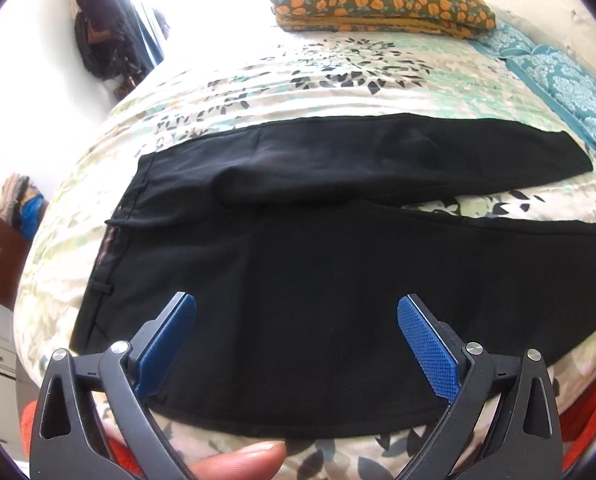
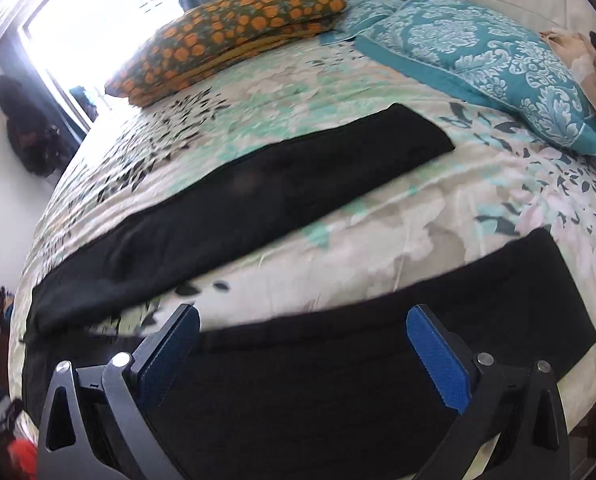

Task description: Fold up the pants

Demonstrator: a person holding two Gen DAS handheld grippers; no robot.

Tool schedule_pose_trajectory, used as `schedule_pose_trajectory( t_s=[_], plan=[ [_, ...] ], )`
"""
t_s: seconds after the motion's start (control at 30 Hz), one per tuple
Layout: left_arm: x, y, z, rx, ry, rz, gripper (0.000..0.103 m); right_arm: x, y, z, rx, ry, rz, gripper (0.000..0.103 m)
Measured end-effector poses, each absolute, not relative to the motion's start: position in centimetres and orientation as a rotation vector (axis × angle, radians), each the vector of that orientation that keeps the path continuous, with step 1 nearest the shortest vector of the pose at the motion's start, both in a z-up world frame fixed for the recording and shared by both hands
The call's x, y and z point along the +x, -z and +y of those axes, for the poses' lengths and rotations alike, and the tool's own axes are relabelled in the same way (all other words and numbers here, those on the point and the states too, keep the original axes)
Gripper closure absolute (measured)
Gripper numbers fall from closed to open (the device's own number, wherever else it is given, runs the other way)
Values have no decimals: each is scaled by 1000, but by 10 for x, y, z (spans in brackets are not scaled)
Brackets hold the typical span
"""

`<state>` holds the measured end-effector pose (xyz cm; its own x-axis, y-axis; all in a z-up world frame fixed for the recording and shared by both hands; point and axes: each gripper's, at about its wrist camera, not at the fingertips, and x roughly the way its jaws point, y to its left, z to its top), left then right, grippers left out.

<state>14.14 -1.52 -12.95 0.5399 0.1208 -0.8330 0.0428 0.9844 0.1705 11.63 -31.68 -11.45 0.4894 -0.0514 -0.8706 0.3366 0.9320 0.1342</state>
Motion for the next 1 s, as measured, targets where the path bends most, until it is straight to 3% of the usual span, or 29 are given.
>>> schedule_pose_trajectory(
  t_s=[0.17, 0.33, 0.73, 1.0],
  plan=[
    [149, 171, -27, 217, -66, 1032, 1, 65, 153, -277, 208, 286, 1141, 0],
    [127, 202, -34, 279, -22, 1091, 1, 56, 142, -262, 84, 246, 1113, 0],
    [115, 209, -15, 165, 9, 1123, 0, 63, 161, -205, -110, 140, 1100, 0],
    [114, 212, -3, 124, 52, 1121, 0, 61, 177, -214, -42, 148, 1145, 0]
  ],
)
